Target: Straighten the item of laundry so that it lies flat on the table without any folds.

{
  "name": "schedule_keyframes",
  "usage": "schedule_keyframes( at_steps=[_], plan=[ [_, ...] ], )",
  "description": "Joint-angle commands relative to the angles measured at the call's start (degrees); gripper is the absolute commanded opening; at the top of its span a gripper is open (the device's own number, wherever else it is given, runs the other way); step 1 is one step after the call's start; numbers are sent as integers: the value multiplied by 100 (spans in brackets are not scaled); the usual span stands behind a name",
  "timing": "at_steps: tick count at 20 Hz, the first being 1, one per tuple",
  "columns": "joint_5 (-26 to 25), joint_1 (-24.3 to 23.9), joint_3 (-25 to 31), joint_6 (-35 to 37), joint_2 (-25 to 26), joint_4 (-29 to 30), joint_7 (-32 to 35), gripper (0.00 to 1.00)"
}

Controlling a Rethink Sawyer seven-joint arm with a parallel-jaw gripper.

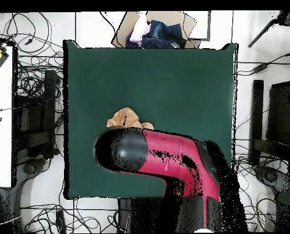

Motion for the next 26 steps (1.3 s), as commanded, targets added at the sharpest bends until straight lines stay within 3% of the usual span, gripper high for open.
schedule_keyframes(
  at_steps=[1,7,11,26],
  plan=[
    [-446,-155,200,682,959,-989,613,100],
    [-663,-180,106,431,1623,-1453,582,100],
    [-788,-162,83,-130,2015,-1465,639,100],
    [-884,-40,13,-1165,3089,-1619,1013,100]
  ],
)
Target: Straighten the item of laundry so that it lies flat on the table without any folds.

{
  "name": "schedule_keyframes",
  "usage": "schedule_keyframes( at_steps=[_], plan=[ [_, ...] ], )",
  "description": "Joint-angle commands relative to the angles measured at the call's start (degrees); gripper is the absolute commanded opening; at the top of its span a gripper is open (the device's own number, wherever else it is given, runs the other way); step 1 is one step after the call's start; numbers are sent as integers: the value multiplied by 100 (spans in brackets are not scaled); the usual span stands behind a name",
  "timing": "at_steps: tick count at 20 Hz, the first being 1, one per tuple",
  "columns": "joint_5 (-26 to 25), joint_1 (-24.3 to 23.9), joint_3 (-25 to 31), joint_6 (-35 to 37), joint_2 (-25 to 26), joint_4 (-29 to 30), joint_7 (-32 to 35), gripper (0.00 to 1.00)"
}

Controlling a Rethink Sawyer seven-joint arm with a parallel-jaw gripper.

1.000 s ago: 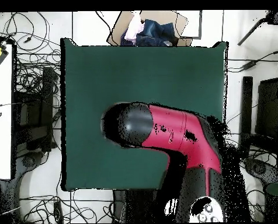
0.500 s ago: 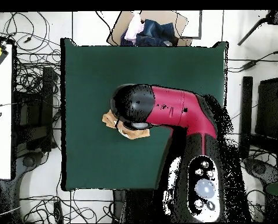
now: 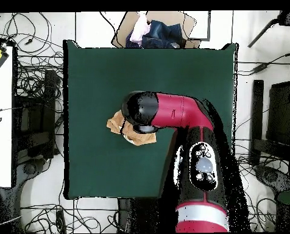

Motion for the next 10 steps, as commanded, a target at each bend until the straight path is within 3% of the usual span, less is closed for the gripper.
schedule_keyframes(
  at_steps=[1,10],
  plan=[
    [-210,64,3,-730,688,-30,1027,100],
    [-79,-63,59,-1447,1278,-170,1042,100]
  ],
)
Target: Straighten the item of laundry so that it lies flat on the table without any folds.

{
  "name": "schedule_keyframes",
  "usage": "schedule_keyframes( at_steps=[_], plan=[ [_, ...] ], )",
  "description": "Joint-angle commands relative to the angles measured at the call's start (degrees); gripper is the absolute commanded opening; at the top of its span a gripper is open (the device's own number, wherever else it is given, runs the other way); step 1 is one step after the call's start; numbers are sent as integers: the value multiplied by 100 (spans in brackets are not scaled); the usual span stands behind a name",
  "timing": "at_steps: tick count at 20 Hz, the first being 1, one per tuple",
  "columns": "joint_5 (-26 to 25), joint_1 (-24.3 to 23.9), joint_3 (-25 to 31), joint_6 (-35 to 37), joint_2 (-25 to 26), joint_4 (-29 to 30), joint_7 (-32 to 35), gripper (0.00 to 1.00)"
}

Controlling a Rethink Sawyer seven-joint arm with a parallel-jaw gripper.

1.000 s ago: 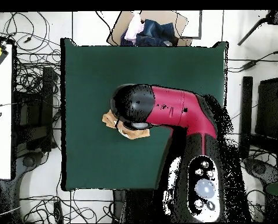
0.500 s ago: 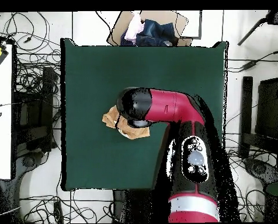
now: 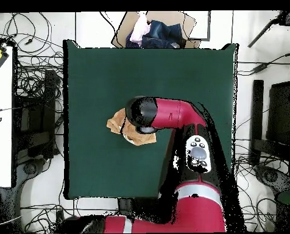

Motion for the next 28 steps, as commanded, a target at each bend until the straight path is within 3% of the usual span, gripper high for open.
schedule_keyframes(
  at_steps=[1,5,16,28],
  plan=[
    [-26,-77,123,-901,765,-177,1057,100],
    [-4,-53,117,-1338,1234,-438,1124,100],
    [23,15,-47,-1453,1994,-1117,1014,100],
    [-51,-11,-23,-1410,2138,-1251,965,100]
  ],
)
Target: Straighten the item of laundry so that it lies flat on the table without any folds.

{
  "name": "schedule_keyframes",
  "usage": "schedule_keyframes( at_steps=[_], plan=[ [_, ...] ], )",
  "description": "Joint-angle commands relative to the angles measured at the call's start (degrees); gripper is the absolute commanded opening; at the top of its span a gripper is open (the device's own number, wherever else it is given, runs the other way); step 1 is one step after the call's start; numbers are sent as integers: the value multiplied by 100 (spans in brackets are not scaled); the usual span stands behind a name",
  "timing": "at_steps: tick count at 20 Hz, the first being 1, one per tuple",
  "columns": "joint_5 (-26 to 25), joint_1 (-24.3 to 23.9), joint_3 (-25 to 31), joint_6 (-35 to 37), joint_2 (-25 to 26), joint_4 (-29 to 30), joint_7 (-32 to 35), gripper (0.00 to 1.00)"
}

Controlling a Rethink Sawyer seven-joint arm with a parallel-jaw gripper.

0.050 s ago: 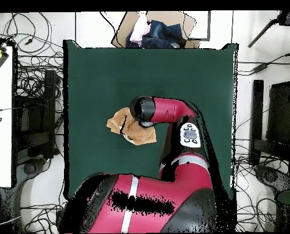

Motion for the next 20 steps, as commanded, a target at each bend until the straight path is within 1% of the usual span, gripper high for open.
schedule_keyframes(
  at_steps=[1,11,15,20],
  plan=[
    [-82,-33,11,-602,746,-353,952,100],
    [-132,-24,-18,-540,970,-524,892,100],
    [-177,-98,68,-813,931,-400,882,100],
    [-161,-132,106,-778,963,-420,853,100]
  ],
)
